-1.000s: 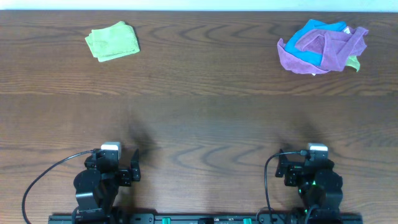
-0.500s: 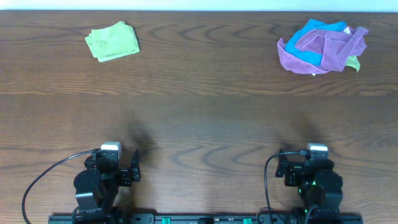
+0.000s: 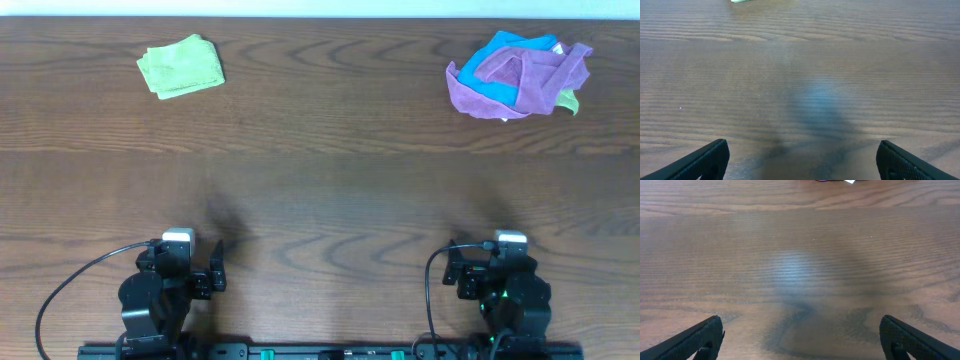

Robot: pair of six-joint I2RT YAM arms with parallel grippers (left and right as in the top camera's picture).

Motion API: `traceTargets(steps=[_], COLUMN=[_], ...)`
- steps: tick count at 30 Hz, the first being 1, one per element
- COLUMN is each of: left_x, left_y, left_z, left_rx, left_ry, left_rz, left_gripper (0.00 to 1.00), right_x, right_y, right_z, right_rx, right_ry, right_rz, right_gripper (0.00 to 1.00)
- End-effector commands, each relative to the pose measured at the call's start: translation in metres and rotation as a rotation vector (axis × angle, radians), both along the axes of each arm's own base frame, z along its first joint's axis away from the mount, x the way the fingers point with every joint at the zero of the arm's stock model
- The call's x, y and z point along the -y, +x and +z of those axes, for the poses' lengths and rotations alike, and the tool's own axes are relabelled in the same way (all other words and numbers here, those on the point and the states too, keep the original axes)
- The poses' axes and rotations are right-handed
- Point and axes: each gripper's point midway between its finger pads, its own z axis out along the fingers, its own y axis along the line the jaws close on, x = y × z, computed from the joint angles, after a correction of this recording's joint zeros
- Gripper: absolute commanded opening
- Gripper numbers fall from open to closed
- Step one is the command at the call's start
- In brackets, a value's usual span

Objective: Fold the cloth

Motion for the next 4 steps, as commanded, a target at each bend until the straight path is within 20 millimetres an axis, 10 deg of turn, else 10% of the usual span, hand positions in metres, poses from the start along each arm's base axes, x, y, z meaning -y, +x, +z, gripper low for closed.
traceTargets(steps=[1, 4], left_x=[0.0005, 0.0005], left_y=[0.0, 0.0], left_z=[-0.002, -0.002], left_rx=[0.002, 0.002], left_ry=[0.019, 0.019], left_rz=[-0.013, -0.013], left_gripper=[0.95, 0.95], right_x=[-0.0001, -0.0002], right_y=[-0.0009, -0.0009], right_z=[-0.0041, -0.0041], right_rx=[-0.007, -0.007], right_ry=[-0.004, -0.004], right_rz=[0.006, 0.007], right_gripper=[0.99, 0.99])
